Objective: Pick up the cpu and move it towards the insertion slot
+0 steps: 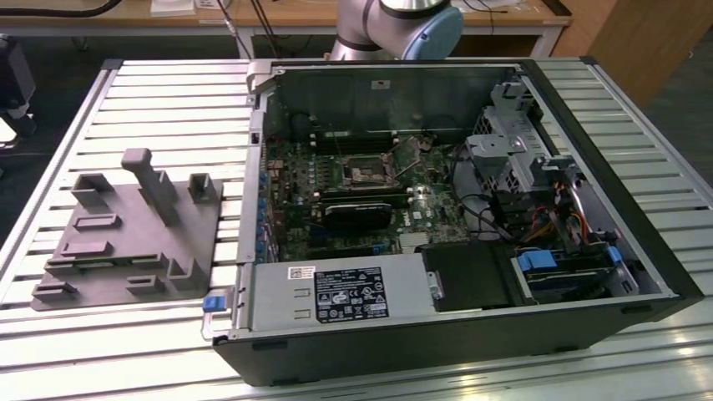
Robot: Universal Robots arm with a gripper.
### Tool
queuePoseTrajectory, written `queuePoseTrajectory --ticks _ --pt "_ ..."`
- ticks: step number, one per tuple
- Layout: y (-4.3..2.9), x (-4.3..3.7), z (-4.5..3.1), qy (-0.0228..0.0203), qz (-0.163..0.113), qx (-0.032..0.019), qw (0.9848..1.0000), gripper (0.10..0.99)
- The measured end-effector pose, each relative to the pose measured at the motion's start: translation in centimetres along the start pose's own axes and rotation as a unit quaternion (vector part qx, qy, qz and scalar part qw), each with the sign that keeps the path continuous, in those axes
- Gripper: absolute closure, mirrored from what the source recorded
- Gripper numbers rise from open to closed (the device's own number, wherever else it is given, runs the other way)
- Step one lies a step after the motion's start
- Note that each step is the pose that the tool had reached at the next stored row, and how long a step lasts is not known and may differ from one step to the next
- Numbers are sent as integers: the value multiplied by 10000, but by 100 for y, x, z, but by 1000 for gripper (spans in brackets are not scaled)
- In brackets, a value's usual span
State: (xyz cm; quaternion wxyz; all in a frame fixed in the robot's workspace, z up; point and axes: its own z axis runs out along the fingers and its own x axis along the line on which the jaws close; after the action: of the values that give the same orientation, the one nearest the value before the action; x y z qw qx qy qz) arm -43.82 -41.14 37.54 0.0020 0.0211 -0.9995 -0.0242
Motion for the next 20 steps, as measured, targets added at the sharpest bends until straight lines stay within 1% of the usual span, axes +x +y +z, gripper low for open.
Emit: queuePoseTrajectory --ticks 1,4,7,11,20 --pt "0 -6 -9 1 0 0 10000 541" --pt "4 -10 -79 -1 0 0 10000 541" --pt "6 -15 -129 -1 0 0 10000 541" --pt "5 -44 -148 0 0 0 10000 541" --pt "0 -175 -153 0 0 0 10000 541"
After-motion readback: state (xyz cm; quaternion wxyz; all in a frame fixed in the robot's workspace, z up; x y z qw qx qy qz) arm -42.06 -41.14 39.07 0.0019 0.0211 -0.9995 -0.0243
